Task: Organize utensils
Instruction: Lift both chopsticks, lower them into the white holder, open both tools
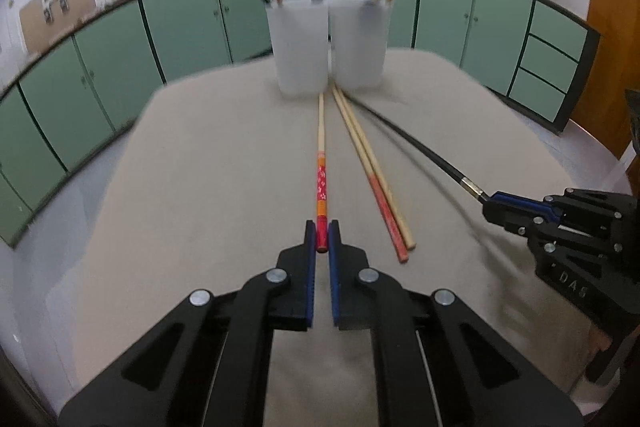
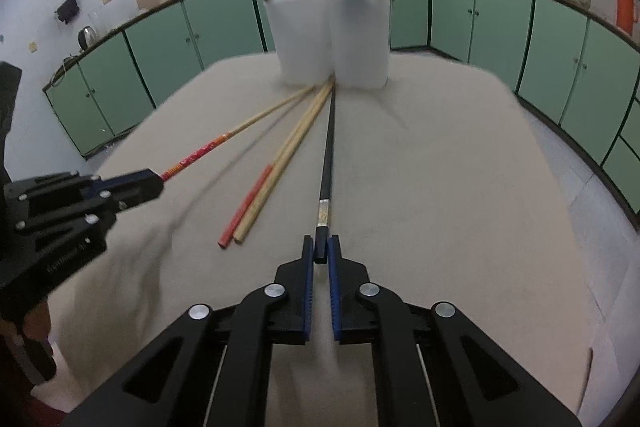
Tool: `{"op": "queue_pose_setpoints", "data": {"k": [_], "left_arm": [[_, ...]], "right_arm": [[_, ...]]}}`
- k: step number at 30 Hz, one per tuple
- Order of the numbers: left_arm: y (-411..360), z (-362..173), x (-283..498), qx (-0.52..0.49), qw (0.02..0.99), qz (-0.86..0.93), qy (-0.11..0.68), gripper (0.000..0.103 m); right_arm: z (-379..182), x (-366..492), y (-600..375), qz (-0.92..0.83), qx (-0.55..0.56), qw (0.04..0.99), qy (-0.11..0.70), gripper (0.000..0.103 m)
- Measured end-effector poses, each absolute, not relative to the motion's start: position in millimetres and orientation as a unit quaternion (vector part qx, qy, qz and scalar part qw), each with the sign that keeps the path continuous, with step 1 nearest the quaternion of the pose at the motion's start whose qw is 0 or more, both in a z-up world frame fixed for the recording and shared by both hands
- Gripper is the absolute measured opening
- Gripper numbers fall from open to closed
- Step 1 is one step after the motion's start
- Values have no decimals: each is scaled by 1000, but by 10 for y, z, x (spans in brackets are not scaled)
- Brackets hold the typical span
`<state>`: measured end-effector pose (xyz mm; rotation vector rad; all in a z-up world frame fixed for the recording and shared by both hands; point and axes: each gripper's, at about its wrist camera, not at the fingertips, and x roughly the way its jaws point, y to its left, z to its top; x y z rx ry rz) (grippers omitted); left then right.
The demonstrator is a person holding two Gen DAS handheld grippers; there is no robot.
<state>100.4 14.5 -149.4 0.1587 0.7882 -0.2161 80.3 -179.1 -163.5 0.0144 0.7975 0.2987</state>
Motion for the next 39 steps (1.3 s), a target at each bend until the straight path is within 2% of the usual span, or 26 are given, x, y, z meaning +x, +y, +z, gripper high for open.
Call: {"op": "queue_pose_setpoints", "data": {"k": [11, 18, 29, 39], "left_arm": [[175, -538, 892, 96, 947, -111, 287, 5], [220, -44, 1016, 71, 954, -139, 257, 5], [189, 324, 1215, 61, 952, -171, 248, 5], [237, 835, 1325, 54, 966, -170, 189, 5]], "right_arm": [[-634, 792, -1964, 160, -18, 943, 292, 7], [-122, 1068, -1946, 202, -31, 937, 284, 6], [263, 1368, -1915, 229, -57, 931, 277, 6], [908, 1720, -2016, 236, -34, 947, 215, 6]]}}
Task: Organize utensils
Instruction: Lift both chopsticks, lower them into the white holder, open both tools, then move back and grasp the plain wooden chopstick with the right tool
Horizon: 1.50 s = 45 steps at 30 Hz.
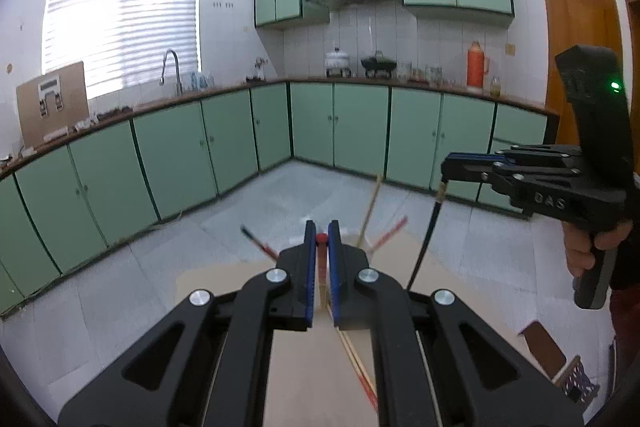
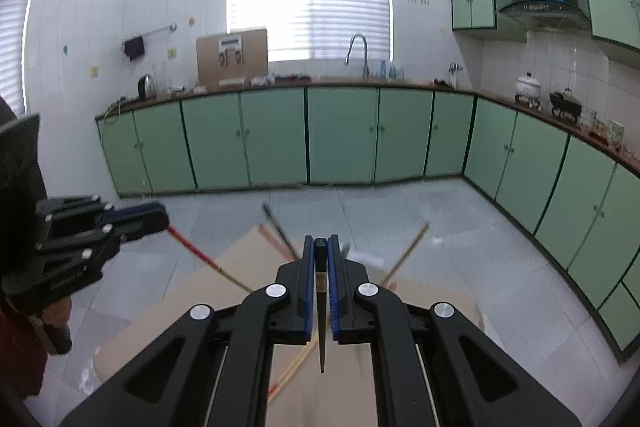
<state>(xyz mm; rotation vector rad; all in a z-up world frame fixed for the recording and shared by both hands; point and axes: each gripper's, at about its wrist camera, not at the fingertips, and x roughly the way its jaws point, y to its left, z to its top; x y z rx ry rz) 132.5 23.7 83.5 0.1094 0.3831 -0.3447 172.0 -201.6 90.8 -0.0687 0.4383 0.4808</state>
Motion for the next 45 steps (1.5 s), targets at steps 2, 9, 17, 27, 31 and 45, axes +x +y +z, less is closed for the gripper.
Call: {"op": "queue_pose_setpoints", "data": {"k": [2, 9, 17, 27, 31, 45], "left_arm": [[212, 962, 1386, 52, 968, -169, 175, 5], [55, 1139, 1895, 54, 972, -160, 163, 5], [-91, 718, 2544, 65, 964, -151, 211, 5], [-61, 170, 2937, 60, 953, -142, 262, 8], [8, 60, 2960, 56, 950, -137, 276, 28], [326, 302, 2275, 33, 972, -104, 209, 76]], "right_arm": [[1054, 1854, -2017, 235, -27, 951, 201, 6], [1279, 2398, -1974, 207, -23, 962, 176, 6], [776, 2855, -1915, 185, -23, 959, 214, 6], [217, 2966, -1885, 170, -24, 952, 254, 6], [142, 2930, -1941, 163, -21, 951, 261, 7], [463, 2220, -2261, 125, -1, 974, 187, 61]]}}
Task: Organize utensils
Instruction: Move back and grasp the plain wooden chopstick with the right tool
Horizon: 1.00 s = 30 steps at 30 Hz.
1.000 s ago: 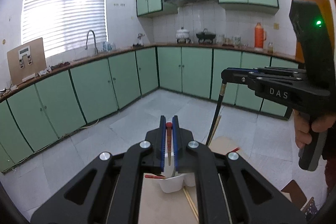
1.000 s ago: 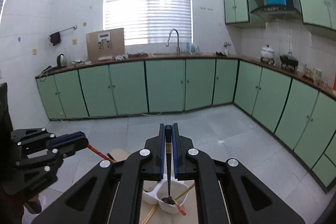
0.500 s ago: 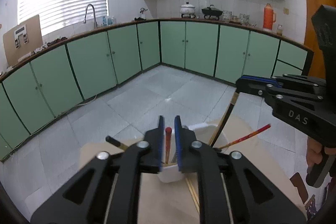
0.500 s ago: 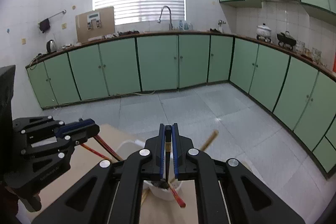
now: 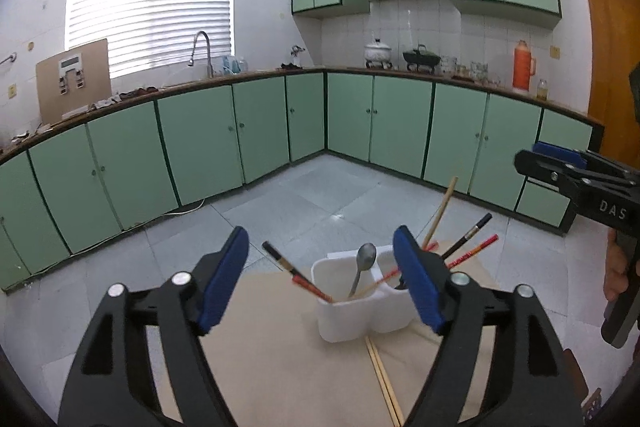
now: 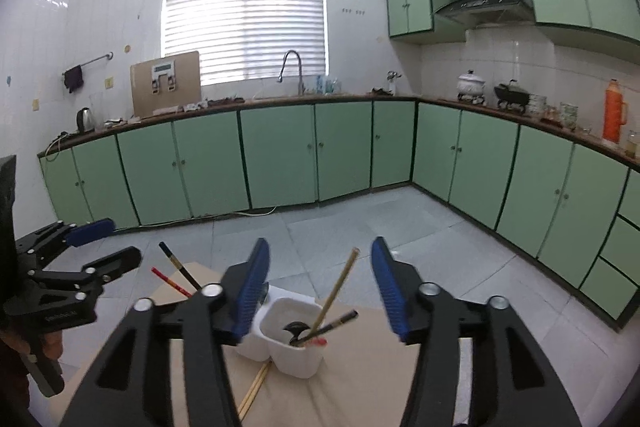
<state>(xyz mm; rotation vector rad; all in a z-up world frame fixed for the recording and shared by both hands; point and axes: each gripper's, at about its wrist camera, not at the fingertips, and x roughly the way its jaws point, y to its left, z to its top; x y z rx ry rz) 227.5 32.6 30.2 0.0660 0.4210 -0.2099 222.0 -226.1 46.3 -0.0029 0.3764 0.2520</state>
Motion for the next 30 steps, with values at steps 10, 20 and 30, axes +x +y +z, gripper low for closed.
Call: {"op": "queue_pose_setpoints", "data": {"k": [10, 20, 30], "left_arm": [[461, 10, 1639, 20, 979, -68, 190, 94], [562, -564, 1318, 38, 972, -53, 227, 94], [681, -1217, 1164, 43, 952, -59, 297, 94]], "right_arm": [[113, 1599, -2220, 103, 10, 977, 185, 95], [-541, 1272, -2100, 94, 21, 968, 232, 96], [-1215, 1029, -1910, 94, 24, 951, 294, 96]]}}
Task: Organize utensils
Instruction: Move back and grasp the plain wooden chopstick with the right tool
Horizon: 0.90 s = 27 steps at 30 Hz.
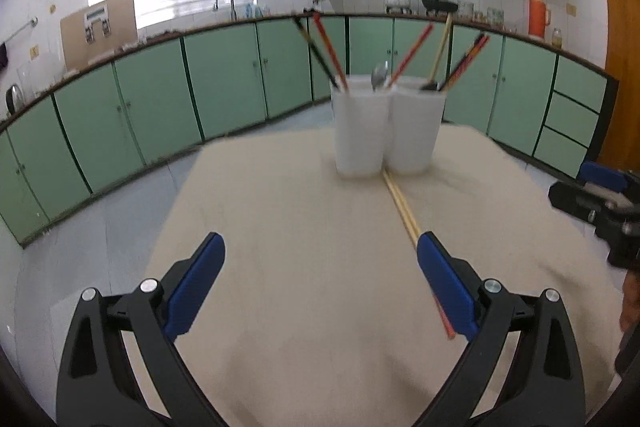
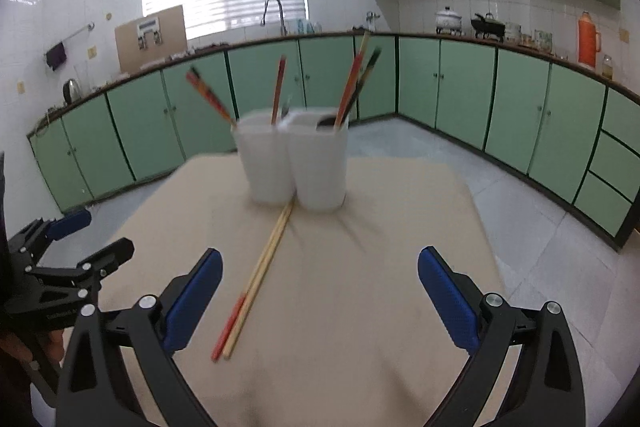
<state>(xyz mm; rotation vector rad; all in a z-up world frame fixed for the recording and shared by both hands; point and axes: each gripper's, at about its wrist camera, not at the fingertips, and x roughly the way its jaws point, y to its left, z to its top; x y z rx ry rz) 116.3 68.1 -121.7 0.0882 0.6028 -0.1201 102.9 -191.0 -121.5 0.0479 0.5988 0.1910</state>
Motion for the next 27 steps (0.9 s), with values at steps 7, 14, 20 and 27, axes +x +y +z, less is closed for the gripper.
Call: {"op": "queue_pose_setpoints", "data": {"k": [7, 14, 20, 27], "left_arm": [[750, -1539, 1098, 32, 938, -52, 341, 94], [813, -1683, 1101, 26, 928, -46, 368, 94], [824, -1708, 1094, 21, 927, -48, 371, 94], [836, -1683, 1117, 15, 928, -49, 370, 94]], "right_arm": [[-1624, 935, -1661, 121, 21, 929, 348, 85], [-1849, 898, -1459, 123, -21, 916, 382, 78], [-1950, 945, -1386, 120, -40, 909, 398, 78], [-2000, 1028, -1306, 110, -57, 900, 418, 78]]}}
